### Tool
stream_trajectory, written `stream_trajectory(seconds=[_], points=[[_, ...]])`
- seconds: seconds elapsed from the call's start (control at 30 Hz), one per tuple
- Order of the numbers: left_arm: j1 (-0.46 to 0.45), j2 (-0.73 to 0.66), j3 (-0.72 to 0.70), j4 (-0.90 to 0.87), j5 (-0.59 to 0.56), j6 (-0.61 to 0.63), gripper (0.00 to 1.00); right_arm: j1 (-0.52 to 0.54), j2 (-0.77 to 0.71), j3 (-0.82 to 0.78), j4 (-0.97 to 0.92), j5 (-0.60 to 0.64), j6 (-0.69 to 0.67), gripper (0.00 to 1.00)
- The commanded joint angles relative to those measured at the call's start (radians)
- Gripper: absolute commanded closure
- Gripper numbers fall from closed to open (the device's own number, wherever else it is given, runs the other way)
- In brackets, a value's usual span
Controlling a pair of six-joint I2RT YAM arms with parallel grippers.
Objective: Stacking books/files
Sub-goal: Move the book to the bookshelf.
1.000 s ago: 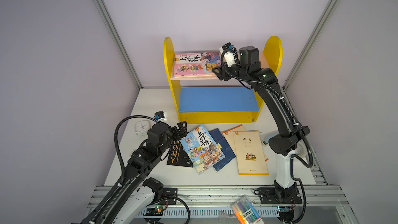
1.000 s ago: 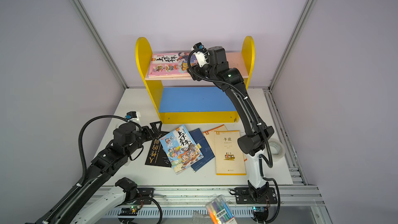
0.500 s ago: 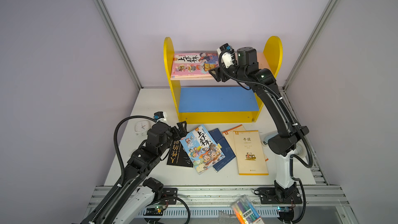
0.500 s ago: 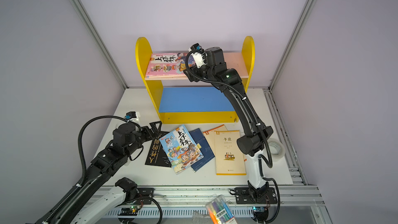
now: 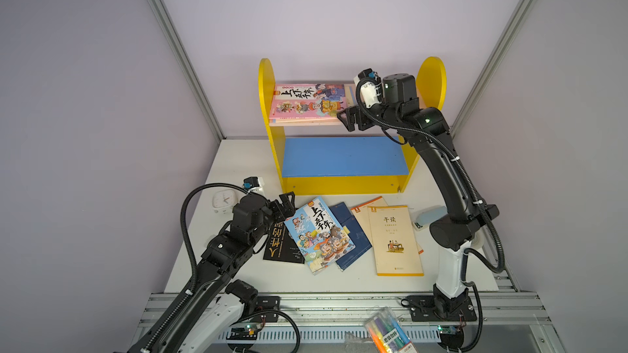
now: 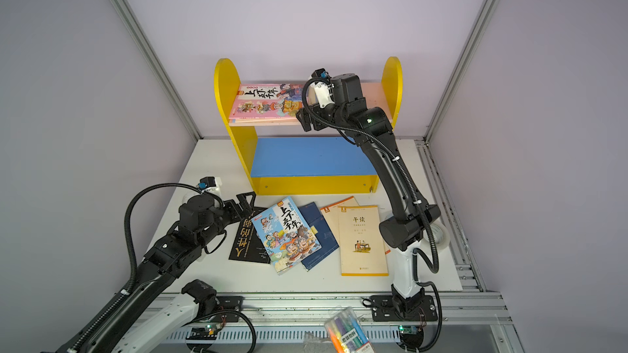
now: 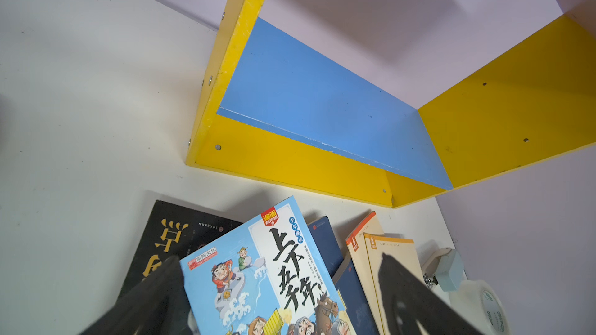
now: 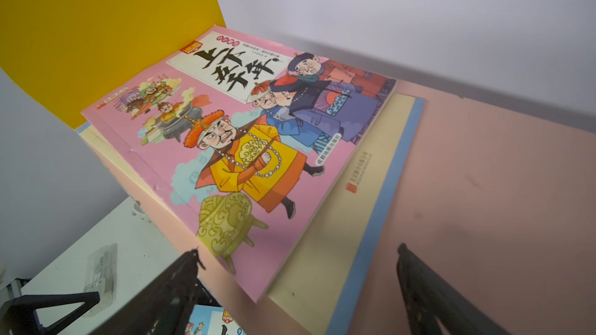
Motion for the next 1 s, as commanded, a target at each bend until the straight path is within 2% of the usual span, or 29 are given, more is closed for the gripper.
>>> stream_trajectory(seconds=[0.0,0.33,0.97], points=[[0.001,-0.012,-0.006,0.012,0.007,-0.006,0.03,0.002,-0.030,-0.008,-0.029,0.023,0.042,0.04],[0.001,-0.030,-0.026,0.017,0.004,-0.011,0.03,0.003,-0.042,-0.019,-0.116,-0.040,0.038,0.07],[0.001,-0.073,-0.042,-0.007,-0.002,-0.028,0.03,0.016,-0.029,-0.020,-0.120,-0.192,-0.005,0.08]])
